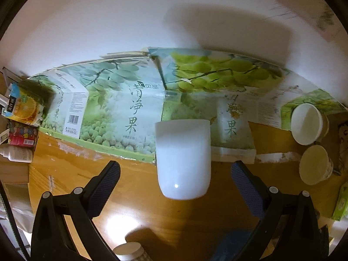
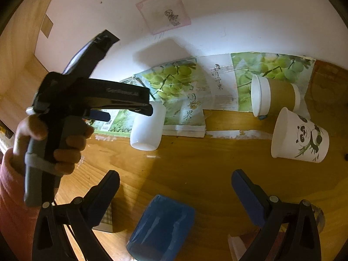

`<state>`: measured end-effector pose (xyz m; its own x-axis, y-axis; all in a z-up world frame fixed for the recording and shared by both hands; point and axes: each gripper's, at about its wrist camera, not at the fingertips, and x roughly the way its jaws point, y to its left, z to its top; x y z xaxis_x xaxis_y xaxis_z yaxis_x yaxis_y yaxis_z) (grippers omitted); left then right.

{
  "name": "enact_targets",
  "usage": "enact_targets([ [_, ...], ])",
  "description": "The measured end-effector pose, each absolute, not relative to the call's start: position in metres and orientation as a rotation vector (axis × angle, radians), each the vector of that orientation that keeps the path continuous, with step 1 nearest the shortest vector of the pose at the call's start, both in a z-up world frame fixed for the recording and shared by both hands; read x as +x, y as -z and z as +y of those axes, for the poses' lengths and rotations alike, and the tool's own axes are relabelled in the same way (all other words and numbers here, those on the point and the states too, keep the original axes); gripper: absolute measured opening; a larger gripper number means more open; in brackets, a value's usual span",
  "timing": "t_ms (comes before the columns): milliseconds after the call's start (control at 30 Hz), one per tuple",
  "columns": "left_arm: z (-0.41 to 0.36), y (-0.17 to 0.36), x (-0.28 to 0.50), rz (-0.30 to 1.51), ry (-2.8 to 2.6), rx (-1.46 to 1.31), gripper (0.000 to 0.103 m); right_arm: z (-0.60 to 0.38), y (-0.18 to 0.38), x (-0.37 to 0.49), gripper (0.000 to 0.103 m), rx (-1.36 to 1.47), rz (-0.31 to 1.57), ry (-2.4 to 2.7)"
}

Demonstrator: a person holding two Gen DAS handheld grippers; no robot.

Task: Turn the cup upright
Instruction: 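Close the left gripper on the white frosted cup's base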

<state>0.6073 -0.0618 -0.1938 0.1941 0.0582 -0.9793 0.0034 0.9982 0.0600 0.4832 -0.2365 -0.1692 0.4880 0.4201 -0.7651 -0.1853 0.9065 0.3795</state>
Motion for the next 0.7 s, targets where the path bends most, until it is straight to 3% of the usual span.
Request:
enact_targets([
  [433, -0.076, 0.222, 0.619, 1.412, 0.03, 0.026, 0.102, -0.247, 0.18, 0.483, 0.103, 0.269, 0.988, -0.338],
  [700, -0.079, 0.231, 0.622, 1.427, 0.019, 0.002, 0.083, -0.249, 0.182, 0.481, 0.103, 0.269, 0.982, -0.341],
])
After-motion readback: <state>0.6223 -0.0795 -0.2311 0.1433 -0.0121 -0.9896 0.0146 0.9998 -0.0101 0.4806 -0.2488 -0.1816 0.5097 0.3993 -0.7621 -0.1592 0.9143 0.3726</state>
